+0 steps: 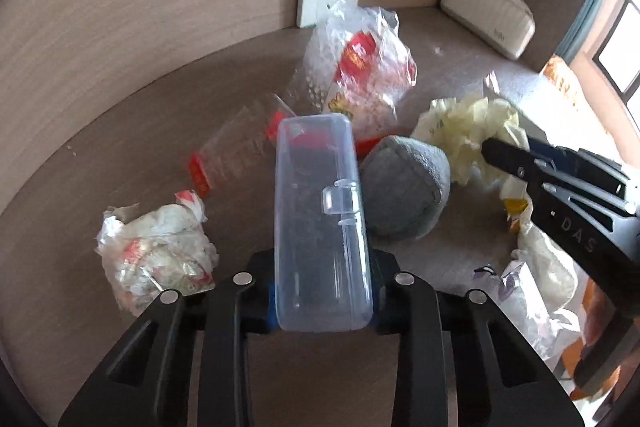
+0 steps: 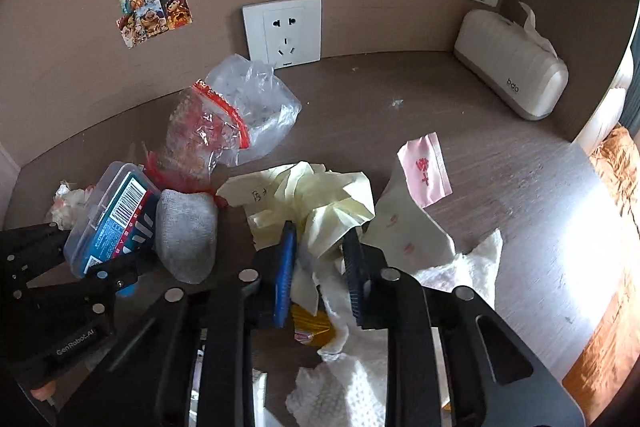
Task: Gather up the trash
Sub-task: 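Grasp the clear plastic box with the left tool while the right tool grasps yellow tissue, then carry the box and tissue to the white bin and release both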
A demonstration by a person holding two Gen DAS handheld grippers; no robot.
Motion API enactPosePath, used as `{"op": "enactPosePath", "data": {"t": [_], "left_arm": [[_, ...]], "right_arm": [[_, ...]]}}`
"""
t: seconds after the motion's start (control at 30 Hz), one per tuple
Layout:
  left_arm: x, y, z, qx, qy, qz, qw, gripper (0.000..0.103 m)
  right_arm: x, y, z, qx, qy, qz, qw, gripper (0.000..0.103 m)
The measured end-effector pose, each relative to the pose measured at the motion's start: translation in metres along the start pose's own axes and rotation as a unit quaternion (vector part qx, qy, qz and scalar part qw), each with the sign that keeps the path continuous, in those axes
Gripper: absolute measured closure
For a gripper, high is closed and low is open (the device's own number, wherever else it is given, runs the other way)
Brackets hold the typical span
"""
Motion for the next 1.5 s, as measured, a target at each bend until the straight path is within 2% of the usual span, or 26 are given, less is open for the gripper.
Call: {"op": "enactPosePath", "data": {"t": [0.2,0.37,0.47,0.67,0.87,1.17,1.4,1.5], "left_arm": [[0.043,-0.013,0.004,-0.016,-0.012,0.054,0.9984,0.073],[0.079,-0.023,0.021,-0.035,-0.007,0.087,0.9956,0.073],[0.098,-0.026,0.042,-0.054,0.007,0.1,0.9935,0.073],[0.114,-0.025,0.113,-0.108,0.051,0.113,0.9864,0.073],[0.114,-0.015,0.182,-0.154,0.096,0.102,0.978,0.073],[0.098,0.023,0.281,-0.231,0.157,0.061,0.9584,0.073],[0.067,0.064,0.334,-0.278,0.174,0.011,0.9447,0.073],[0.05,0.079,0.345,-0.29,0.177,-0.01,0.9405,0.073]], "right_arm": [[0.049,-0.016,0.013,-0.039,-0.031,0.062,0.997,0.079],[0.096,-0.022,0.027,-0.05,-0.026,0.106,0.993,0.079],[0.124,-0.019,0.04,-0.057,-0.017,0.123,0.991,0.079],[0.174,0.011,0.084,-0.082,0.021,0.14,0.987,0.079],[0.207,0.05,0.135,-0.123,0.059,0.138,0.981,0.079],[0.232,0.12,0.196,-0.191,0.109,0.11,0.969,0.079],[0.226,0.173,0.23,-0.236,0.126,0.075,0.961,0.079],[0.217,0.193,0.243,-0.254,0.125,0.058,0.957,0.078]]}}
Point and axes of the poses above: each gripper's, at about its wrist camera, not at the fingertips, and x roughly against the way its jaws point, z to its right, y to its underside, the point moved 4 cm from there along -x, roughly the way its jaws point, and after that the axes turned 3 degrees about y, right-handed, at the moved point
